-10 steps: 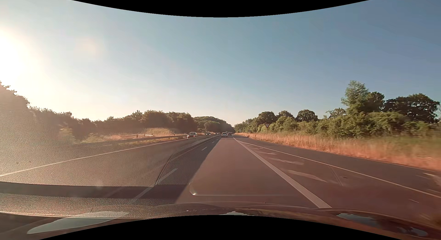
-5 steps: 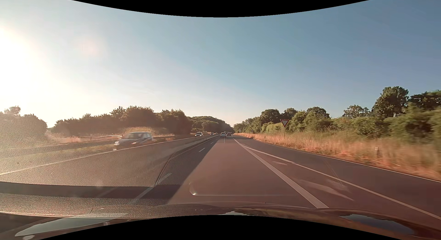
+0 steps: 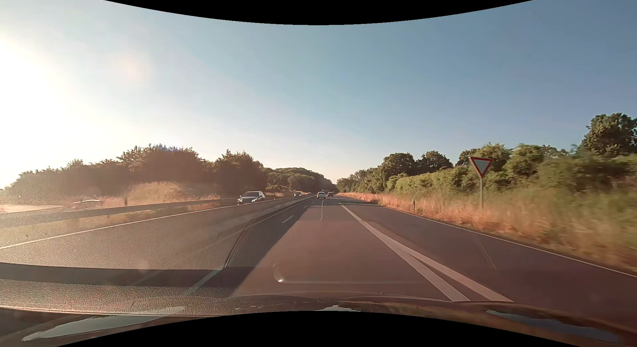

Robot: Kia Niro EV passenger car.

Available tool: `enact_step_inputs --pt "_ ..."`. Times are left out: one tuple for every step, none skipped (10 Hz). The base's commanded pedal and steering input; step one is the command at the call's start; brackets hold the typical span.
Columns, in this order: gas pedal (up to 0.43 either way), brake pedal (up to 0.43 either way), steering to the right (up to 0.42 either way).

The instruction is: Follow the waypoints while adhering to traffic rules and regulations

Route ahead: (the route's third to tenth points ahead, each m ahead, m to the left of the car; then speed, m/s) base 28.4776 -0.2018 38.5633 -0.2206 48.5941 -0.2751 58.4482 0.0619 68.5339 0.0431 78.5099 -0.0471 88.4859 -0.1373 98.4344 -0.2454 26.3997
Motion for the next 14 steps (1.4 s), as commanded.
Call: enact_step_inputs --pt "0.339 0.000 0.000" --pt "0.339 0.000 0.000" --pt "0.339 0.000 0.000" --pt "0.339 0.000 0.001" --pt "0.339 0.000 0.001" --pt "0.339 0.000 0.001" --pt "0.339 0.000 0.001" --pt "0.339 0.000 0.002" --pt "0.339 0.000 0.002" --pt "0.339 0.000 0.003" --pt "0.339 0.000 0.003" --pt "0.339 0.000 0.000" --pt "0.339 0.000 -0.002" --pt "0.339 0.000 -0.002"
